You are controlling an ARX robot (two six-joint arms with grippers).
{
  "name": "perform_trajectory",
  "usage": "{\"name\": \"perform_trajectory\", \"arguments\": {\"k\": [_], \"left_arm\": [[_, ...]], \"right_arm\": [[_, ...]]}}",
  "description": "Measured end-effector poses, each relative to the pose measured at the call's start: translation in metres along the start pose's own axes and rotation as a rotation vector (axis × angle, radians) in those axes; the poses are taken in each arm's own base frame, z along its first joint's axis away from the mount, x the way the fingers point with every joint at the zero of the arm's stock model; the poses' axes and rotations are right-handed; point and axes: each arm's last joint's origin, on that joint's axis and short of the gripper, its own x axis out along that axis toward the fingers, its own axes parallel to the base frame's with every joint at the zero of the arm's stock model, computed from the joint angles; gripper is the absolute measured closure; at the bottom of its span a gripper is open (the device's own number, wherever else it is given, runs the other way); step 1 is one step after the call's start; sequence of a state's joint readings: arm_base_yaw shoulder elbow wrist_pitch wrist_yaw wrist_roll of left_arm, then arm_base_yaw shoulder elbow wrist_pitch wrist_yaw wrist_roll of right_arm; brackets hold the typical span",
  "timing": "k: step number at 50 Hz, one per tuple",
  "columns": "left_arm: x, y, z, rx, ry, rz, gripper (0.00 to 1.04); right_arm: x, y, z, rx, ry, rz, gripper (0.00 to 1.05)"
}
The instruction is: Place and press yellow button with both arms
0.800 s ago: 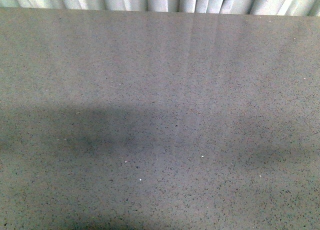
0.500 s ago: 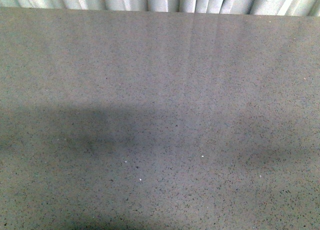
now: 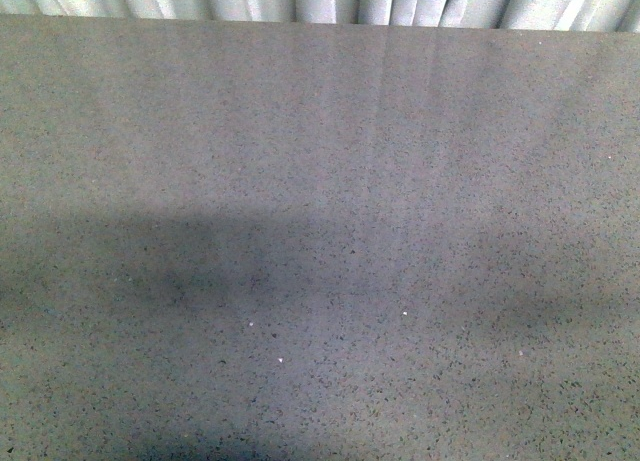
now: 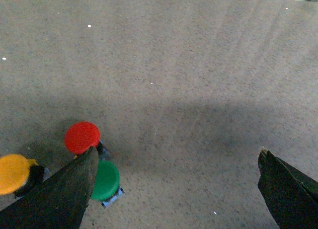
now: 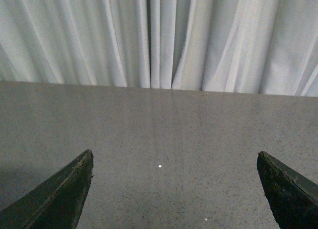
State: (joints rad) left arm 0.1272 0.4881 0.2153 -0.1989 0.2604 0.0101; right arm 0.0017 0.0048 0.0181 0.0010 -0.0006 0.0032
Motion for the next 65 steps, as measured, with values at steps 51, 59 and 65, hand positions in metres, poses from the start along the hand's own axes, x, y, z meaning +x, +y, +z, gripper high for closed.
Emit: {"name": "perform_trajectory", "arguments": {"k": [51, 59, 65], "left_arm": [[0.072, 0.115, -0.029, -0.187, 0.112, 0.380, 0.09], [0.076, 0.115, -0.034, -0.187, 0.127, 0.378, 0.09], [0.080, 0.114, -0.037, -0.188, 0.140, 0.372, 0.09]], "right_arm": [[0.000, 0.000, 0.000, 0.000, 0.000, 0.000, 0.09], [0.000, 0.000, 0.000, 0.000, 0.000, 0.000, 0.09], [0.000, 0.000, 0.000, 0.000, 0.000, 0.000, 0.09]]}}
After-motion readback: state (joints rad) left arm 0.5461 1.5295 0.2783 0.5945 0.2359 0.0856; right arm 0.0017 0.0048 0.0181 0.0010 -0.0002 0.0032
